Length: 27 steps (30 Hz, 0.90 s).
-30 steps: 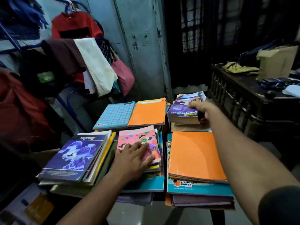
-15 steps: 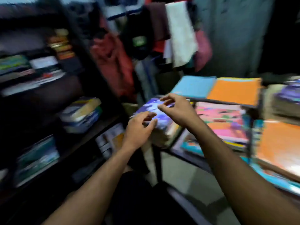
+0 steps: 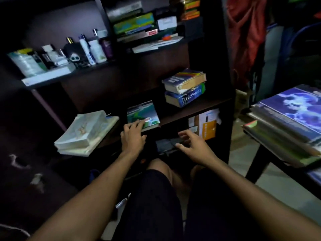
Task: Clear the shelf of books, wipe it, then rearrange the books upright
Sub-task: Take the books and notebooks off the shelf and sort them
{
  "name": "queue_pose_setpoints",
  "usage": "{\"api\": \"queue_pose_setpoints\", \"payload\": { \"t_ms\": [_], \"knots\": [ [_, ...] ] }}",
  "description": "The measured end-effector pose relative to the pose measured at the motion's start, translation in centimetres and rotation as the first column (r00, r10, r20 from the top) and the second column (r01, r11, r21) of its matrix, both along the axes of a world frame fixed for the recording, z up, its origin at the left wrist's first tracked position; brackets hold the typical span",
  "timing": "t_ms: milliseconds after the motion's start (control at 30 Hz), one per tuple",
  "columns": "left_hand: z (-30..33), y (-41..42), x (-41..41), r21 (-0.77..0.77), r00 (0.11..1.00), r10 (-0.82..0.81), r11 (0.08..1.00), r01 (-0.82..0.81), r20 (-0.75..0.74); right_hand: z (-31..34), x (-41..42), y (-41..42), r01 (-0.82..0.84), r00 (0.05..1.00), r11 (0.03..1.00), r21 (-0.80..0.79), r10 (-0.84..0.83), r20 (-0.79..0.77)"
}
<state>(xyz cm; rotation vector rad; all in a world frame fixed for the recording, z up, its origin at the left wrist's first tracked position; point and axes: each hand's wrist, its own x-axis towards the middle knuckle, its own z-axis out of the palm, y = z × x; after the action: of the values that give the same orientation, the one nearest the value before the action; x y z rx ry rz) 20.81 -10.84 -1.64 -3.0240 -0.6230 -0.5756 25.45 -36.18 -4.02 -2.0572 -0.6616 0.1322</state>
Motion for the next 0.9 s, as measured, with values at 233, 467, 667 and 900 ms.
{"api": "queue_pose_setpoints", "payload": {
  "t_ms": [233, 467, 667, 900],
  "knots": [
    [-1.8, -7.1, -3.4, 0.262, 0.882, -0.364, 0.92, 0.291, 0.299, 1.6, -0.7, 0.0, 0.204, 0.676, 0.893, 0.401, 0.168, -0.718],
    [3.9, -13.7, -3.0, 0.238, 0.671, -0.552, 0.829, 0.507, 0.495, 10.0, -0.6, -4.1, 0.35, 0.737, 0.675, 0.65, 0.23, -0.636],
    [10.8, -23.8, 1.7, 0.076, 0.575, -0.608, 0.72, 0.69, 0.547, 17.1, 0.8, -13.6, 0.455, 0.857, 0.43, 0.78, 0.029, -0.515],
    [9.5, -36.4, 6.3, -0.157, 0.472, -0.846, 0.446, 0.881, 0.248, 16.1, 2.1, -29.0, 0.633, 0.752, 0.168, 0.756, -0.367, -0.548]
  ]
}}
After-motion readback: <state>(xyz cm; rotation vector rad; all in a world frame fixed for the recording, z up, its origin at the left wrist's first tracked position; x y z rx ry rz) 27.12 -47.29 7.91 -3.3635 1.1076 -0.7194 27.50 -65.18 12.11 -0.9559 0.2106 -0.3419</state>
